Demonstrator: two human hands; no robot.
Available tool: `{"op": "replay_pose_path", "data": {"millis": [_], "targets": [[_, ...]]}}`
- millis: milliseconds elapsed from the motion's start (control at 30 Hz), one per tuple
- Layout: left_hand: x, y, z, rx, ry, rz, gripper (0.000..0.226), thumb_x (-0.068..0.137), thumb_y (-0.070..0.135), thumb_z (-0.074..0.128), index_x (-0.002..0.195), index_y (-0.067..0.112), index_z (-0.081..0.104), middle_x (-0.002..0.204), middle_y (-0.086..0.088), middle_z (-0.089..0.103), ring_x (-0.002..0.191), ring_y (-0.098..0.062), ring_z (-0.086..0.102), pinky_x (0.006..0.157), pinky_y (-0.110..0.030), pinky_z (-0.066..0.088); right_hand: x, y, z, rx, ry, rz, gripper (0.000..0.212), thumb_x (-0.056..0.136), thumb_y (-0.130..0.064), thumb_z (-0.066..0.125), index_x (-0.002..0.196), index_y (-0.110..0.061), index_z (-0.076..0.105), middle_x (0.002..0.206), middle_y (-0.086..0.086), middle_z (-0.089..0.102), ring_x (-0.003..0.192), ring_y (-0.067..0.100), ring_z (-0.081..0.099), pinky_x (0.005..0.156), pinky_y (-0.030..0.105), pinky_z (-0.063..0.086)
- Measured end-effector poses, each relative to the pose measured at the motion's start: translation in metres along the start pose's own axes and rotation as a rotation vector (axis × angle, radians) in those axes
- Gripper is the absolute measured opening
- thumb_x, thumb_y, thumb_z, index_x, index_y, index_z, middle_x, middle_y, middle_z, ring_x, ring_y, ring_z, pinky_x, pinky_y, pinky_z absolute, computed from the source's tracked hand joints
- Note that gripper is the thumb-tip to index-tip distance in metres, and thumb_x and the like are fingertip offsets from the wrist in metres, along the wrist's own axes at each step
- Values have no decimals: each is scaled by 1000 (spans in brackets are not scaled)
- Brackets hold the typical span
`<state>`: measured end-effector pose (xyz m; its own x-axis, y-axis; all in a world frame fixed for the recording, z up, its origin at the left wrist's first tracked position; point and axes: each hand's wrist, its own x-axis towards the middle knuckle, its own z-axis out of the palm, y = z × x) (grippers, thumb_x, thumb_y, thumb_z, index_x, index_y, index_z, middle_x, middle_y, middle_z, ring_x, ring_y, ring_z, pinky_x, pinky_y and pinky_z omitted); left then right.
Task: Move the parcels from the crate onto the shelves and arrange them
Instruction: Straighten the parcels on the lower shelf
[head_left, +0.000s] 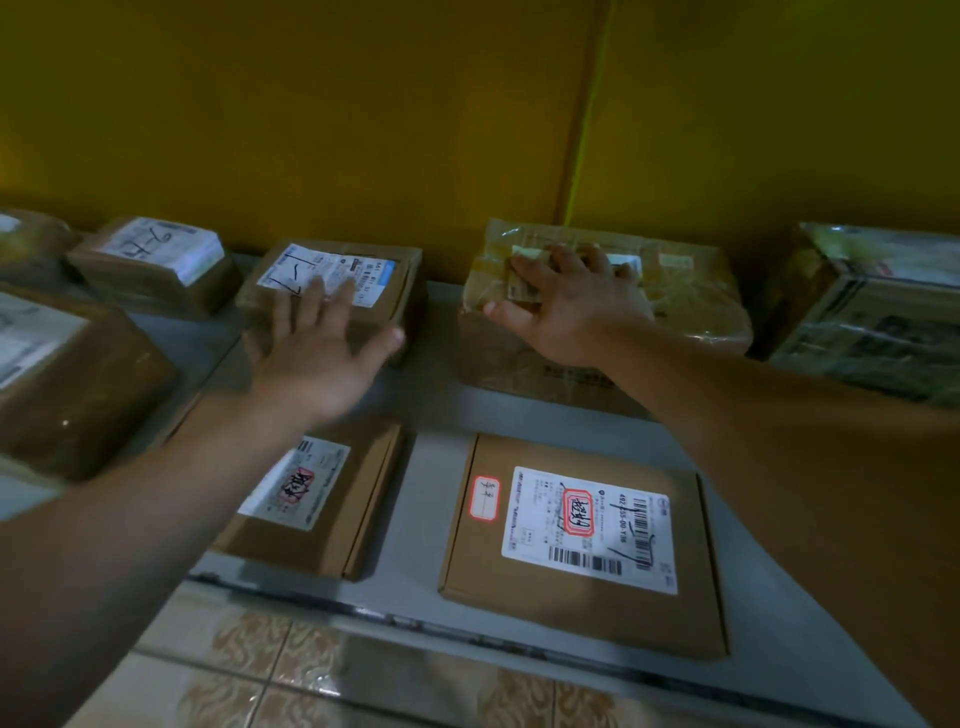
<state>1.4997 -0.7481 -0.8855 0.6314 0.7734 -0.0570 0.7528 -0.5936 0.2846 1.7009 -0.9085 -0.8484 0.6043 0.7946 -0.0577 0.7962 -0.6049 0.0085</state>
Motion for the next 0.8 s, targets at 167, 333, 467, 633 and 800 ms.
{"op": "replay_pose_path", "data": {"millis": [167, 333, 467, 633, 800], "targets": [[-68, -30, 36, 197, -169, 95, 95, 64, 89, 12, 149, 47, 13, 162, 11, 5, 148, -24, -5, 114, -63, 0, 2, 1, 2, 9, 9, 5, 88, 81, -88, 15, 156, -42, 11, 166, 2, 11, 151, 39, 7, 116, 66, 12], [-61, -32, 44, 205, -89, 126, 80, 76, 81, 25, 148, 45, 19, 161, 10, 13, 148, -26, -2, 113, -65, -2, -2, -2, -2, 7, -11, 10, 87, 82, -88, 16, 156, -42, 12, 167, 1, 11, 151, 38, 7, 117, 65, 11], [-63, -33, 46, 185, -72, 132, 78, 77, 79, 23, 147, 45, 20, 160, 10, 15, 148, -25, -2, 113, -65, -3, -7, -3, -5, 13, -23, 7, 85, 84, -86, 19, 156, -42, 11, 167, 0, 8, 152, 37, 4, 117, 64, 10], [-66, -33, 45, 167, -59, 142, 81, 74, 78, 17, 147, 44, 22, 161, 9, 14, 149, -24, -2, 112, -65, -4, -8, -5, -21, 105, -89, 29, 85, 83, -86, 31, 155, -43, 16, 167, -1, 8, 152, 36, 4, 116, 68, 5], [-66, -30, 41, 171, -105, 120, 80, 76, 79, 20, 148, 45, 20, 161, 11, 11, 148, -23, -2, 112, -66, -3, -99, -7, -13, 208, 58, -119, 76, 88, -74, 46, 151, -34, 34, 159, 2, 29, 147, 26, 23, 116, 45, 24]]}}
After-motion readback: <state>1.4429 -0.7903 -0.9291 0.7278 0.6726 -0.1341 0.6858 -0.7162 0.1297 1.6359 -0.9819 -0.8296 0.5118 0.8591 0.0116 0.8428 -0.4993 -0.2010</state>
